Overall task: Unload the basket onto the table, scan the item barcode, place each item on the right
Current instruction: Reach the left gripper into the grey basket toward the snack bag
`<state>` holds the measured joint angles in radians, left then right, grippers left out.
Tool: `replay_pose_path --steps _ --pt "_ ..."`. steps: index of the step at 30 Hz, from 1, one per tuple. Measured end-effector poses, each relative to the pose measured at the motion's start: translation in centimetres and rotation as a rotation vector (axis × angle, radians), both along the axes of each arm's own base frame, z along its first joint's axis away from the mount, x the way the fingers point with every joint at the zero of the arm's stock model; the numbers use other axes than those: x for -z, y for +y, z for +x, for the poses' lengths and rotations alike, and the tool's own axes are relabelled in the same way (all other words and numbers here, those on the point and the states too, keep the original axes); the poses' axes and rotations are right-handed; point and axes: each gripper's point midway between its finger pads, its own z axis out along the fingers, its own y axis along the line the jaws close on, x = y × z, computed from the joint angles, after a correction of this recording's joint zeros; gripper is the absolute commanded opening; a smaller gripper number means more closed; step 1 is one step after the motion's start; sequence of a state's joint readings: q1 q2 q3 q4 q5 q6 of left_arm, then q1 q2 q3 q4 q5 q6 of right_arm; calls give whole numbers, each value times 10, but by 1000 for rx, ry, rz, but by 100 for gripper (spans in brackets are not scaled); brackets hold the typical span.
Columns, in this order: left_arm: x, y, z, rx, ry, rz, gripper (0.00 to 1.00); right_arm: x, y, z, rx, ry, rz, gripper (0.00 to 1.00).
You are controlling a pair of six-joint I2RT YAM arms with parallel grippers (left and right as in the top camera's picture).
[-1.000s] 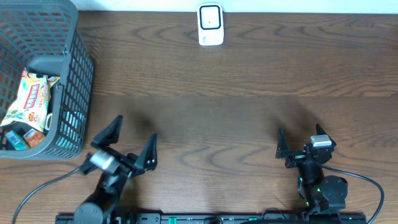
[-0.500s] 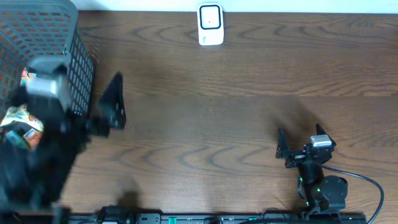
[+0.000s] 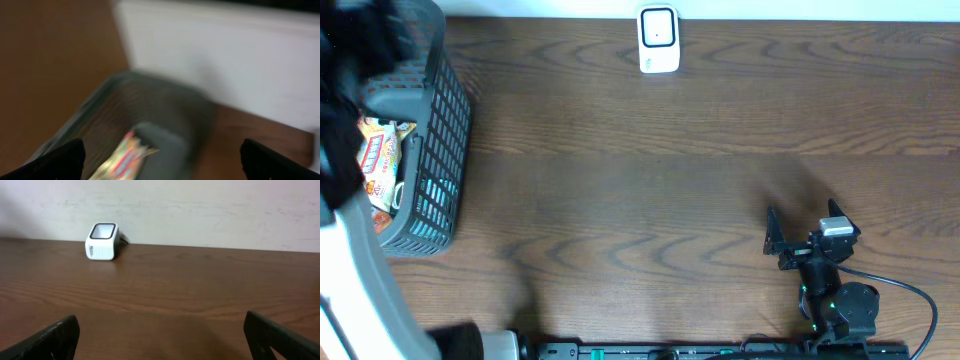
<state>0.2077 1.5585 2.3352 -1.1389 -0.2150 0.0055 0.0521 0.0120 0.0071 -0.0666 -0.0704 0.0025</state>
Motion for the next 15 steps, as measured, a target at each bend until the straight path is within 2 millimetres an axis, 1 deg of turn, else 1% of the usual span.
replay_pose_path --steps 3,5,9,12,15 --pt "28 48 6 -153 73 -29 98 0 0 0 0 0 0 99" --pt "45 74 7 -226 112 -45 98 0 0 0 0 0 0 99" --pt "70 108 -5 -324 175 -71 98 0 0 0 0 0 0 99" --pt "82 128 -14 -377 192 -79 98 0 0 0 0 0 0 99" --pt "108 142 -15 -363 257 -87 98 0 0 0 0 0 0 99"
